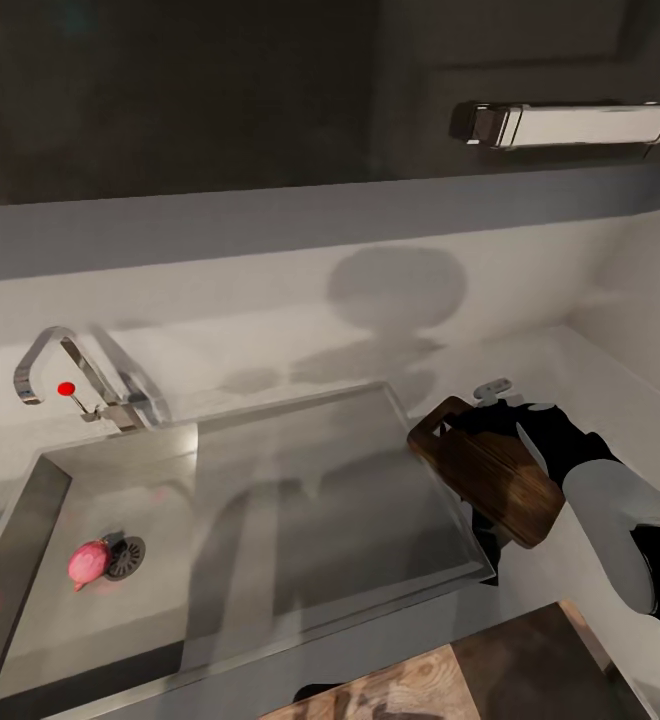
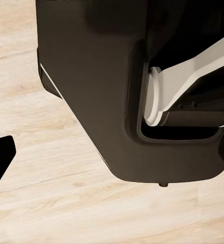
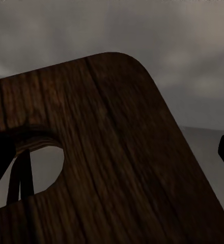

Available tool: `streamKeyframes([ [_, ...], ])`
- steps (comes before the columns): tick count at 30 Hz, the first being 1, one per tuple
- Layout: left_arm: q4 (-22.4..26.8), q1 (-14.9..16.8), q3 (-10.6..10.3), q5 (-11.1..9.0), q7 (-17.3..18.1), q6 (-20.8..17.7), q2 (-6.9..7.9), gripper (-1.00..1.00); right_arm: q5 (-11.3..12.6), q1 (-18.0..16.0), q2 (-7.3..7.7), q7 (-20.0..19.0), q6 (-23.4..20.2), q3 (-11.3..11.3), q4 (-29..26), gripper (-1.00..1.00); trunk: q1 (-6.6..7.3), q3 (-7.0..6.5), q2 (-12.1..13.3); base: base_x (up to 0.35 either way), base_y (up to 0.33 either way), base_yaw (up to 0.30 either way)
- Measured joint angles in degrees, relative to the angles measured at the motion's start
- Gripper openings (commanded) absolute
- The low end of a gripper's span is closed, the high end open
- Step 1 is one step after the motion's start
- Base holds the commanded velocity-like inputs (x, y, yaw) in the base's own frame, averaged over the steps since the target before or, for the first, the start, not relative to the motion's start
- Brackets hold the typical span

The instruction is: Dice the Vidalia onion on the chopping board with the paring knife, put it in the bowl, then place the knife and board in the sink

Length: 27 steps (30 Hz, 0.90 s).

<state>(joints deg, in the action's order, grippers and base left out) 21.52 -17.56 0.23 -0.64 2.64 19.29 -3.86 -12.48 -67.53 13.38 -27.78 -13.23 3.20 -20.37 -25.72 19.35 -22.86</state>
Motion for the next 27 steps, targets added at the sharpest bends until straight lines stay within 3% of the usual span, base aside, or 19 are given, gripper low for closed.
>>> streamKeyframes([
  [6,0.0,0.0,0.0,0.0,0.0,0.0,0.0,1.0,0.0,0.0,0.02,-0.1,0.0,-0.1,0.0,1.0,0.0,0.0,0.0,0.0,0.0,0.0],
  [7,0.0,0.0,0.0,0.0,0.0,0.0,0.0,1.0,0.0,0.0,0.03,-0.1,0.0,0.0,0.0,-1.0,0.0,0.0,0.0,0.0,0.0,0.0],
  [27,0.0,0.0,0.0,0.0,0.0,0.0,0.01,1.0,-0.5,0.0,0.01,0.0,0.1,-0.1,0.7,-1.0,-0.02,-0.46,0.0,0.0,0.0,0.0],
])
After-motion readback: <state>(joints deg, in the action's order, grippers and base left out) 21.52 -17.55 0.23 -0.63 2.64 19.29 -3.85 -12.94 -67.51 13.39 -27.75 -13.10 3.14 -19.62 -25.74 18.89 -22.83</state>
